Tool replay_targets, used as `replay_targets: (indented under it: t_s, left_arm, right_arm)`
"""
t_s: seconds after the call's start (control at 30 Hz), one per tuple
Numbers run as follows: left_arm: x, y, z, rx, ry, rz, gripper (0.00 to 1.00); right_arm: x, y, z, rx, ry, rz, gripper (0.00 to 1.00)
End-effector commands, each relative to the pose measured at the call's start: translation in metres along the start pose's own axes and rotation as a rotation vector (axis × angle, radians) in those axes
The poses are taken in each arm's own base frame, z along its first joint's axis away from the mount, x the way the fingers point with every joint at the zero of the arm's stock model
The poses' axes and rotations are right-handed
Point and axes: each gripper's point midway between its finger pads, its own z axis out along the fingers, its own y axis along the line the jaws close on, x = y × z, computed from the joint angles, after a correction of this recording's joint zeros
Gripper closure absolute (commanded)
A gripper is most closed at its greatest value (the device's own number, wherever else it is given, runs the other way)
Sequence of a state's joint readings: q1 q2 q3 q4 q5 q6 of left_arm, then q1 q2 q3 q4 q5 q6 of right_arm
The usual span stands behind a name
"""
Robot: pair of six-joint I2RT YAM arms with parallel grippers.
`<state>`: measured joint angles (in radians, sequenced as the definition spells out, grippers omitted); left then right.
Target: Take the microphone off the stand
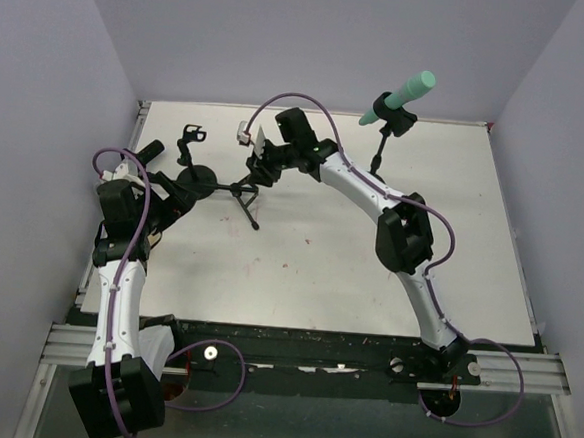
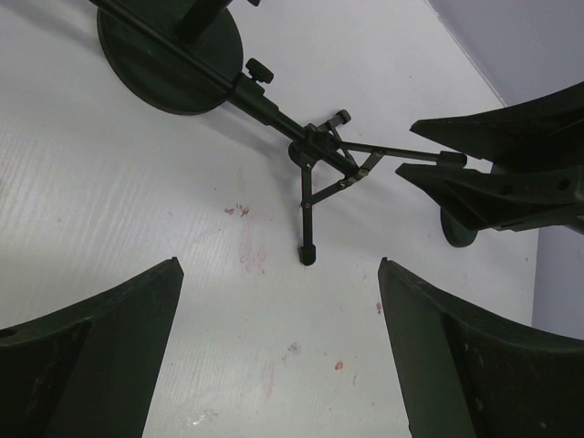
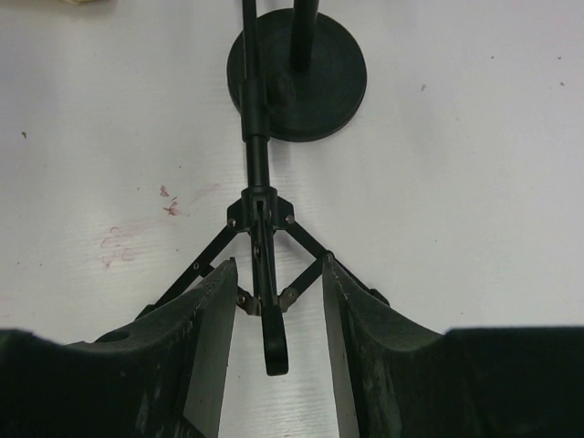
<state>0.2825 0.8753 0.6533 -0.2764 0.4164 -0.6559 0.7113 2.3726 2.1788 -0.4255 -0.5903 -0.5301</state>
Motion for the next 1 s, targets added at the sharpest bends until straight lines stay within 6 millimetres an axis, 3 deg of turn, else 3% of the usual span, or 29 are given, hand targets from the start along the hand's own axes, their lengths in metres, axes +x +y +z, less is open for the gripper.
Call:
replay_targets:
  t_s: [0.0,0.17,0.47,0.67,0.8,0.87,0.97]
  left_arm:
    - [-0.005,-0.007,-0.003,0.032,-0.014,0.009,0.05]
    - [-0.005,-0.006,-0.001,0.03,-0.01,0.009,0.05]
    - [-0.004,-0.003,-0.001,0.02,-0.006,0.017,0.05]
    - [-0.003,0.0,-0.002,0.009,-0.01,0.013,0.05]
    - [-0.003,0.001,-0.001,0.009,-0.008,0.011,0.05]
    - [-0.002,0.002,-0.001,0.006,-0.007,0.004,0.05]
    - [-0.002,0.003,0.0,0.006,-0.005,0.0,0.05]
  right_arm:
    - [0.022,0.013,0.008,-0.055,0.057,0.052,0.5]
    - [0.024,0.015,0.008,-0.07,0.056,0.068,0.56]
    - [-0.001,0.012,0.013,-0.084,-0.037,0.107,0.6]
    - [0.01,0.012,0.019,-0.077,-0.009,0.129,0.68]
    - [0.019,0.014,0.018,-0.076,0.017,0.131,0.68]
    - [0.018,0.014,0.017,-0.071,0.023,0.125,0.71]
    - [0.016,0.013,0.016,-0.071,0.014,0.122,0.87]
